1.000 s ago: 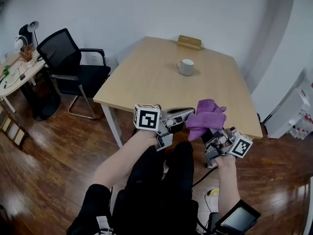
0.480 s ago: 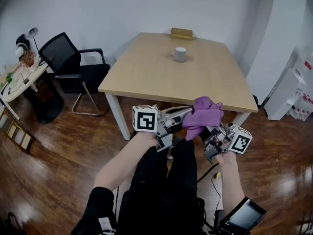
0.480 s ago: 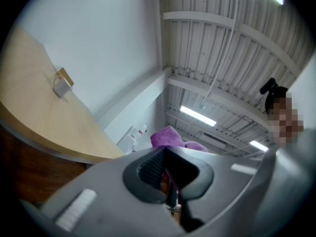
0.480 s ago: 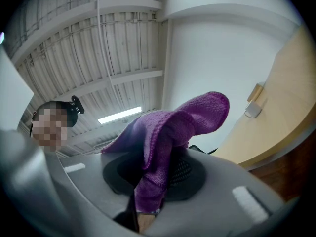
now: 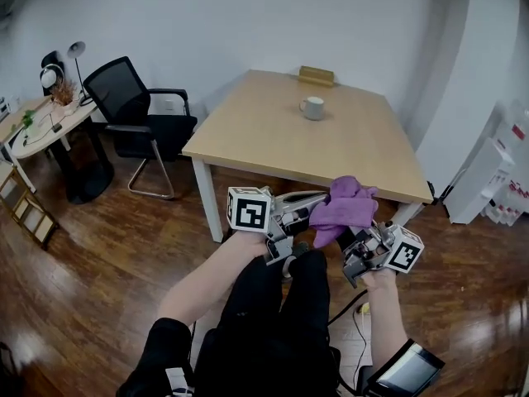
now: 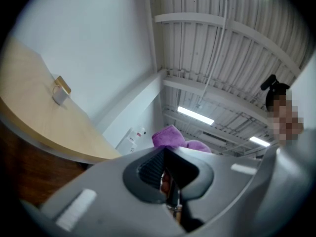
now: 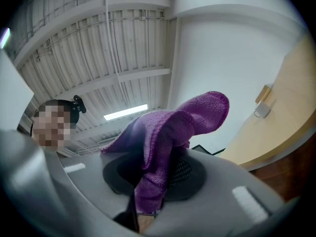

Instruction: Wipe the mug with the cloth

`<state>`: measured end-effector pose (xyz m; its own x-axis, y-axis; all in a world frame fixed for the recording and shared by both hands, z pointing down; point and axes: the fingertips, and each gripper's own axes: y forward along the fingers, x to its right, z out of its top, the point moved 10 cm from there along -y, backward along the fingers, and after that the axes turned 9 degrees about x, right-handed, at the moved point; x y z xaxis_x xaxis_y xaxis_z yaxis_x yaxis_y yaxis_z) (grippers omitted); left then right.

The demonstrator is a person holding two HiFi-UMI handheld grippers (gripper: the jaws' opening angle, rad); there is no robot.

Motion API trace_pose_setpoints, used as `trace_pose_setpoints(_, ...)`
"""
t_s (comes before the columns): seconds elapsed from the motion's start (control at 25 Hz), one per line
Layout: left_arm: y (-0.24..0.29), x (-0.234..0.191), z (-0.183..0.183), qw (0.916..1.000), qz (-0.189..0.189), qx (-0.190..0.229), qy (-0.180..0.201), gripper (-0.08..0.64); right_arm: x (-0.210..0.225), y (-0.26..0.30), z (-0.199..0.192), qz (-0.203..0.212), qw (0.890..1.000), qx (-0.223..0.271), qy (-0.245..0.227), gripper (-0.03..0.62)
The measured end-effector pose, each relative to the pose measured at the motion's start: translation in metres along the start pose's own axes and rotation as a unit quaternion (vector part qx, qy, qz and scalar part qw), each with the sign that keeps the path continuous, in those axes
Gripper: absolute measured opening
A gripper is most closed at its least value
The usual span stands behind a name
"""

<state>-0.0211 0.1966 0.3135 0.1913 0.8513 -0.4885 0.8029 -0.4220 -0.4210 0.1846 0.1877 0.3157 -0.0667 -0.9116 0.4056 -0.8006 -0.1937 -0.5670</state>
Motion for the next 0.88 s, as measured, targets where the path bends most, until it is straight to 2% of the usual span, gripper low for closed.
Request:
trace_pose_setpoints(0.16,0.013,-0.016,0.025,1.0,0.003,0.008,-0.002,0.016,0.017,0.021,0.016,0.006,1.0,-0.003,0.009,0.083)
trace_pose_setpoints(0.28,0.004,-0.013,0.011,1.0,-0.001,0.005,0.0,0.017,0.008,0.01,0.003,0.015,1.0,0.013,0.012,0.083)
trace_pose_setpoints(0.48,-0.011,0.013,-0.016,0.9999,-0.01,-0.003,0.01,0.016,-0.02,-0.017,-0.017,0.016,1.0,0.015,-0.019,0.083)
trace_pose_setpoints(0.88,-0.011,0.017,-0.015,0.9998,-0.014,-0.006,0.01,0.011,-0.026,-0.012,-0.016,0.021,0.999,0.02,-0.015,0.083)
